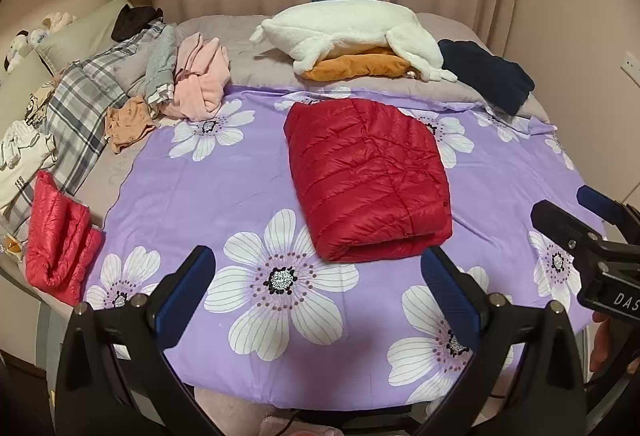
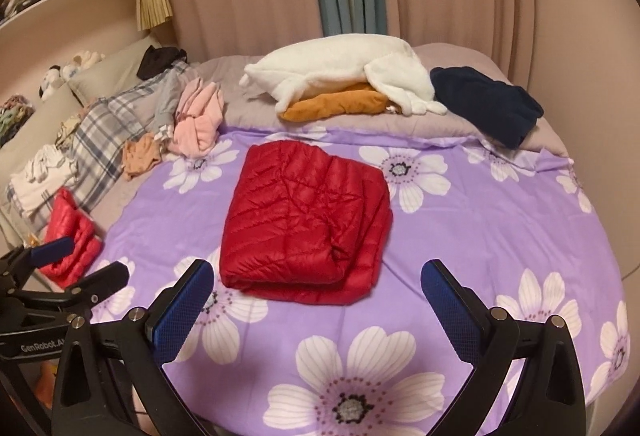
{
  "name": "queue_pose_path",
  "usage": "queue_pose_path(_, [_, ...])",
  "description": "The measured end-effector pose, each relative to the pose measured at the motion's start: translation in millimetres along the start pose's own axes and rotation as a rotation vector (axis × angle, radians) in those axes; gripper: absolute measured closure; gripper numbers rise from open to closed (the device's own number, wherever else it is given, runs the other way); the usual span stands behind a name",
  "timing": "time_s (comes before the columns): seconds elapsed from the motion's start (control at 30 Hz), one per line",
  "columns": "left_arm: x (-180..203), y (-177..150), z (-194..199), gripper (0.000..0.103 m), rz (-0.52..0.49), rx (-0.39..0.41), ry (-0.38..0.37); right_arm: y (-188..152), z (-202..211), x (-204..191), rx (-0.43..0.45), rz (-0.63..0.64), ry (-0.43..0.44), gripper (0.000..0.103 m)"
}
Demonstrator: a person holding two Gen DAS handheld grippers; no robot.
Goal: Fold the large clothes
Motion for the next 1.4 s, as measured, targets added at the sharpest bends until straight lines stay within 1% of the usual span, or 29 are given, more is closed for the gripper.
queue_pose_path(0.43, [1.4, 0.2, -2.6, 0.0, 0.0, -0.01, -0.01, 0.5, 0.0, -1.6, -0.001, -0.002, -0.003, 0.001])
queue_pose_path(1.4, [-4.7, 2.0, -9.1, 0.0, -0.001, -0.016, 0.003, 4.9, -7.5, 2.2, -0.01, -0.002, 0.01, 0.001])
Point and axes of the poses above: each gripper's, at about its wrist camera, not at the fingertips, and z roughly against the way its jaws point, x to its right, y to its top, the point moved 1 cm from there along -z, roughly the way its jaws point, and after that the axes turned 9 degrees about x, right-handed, at the moved point
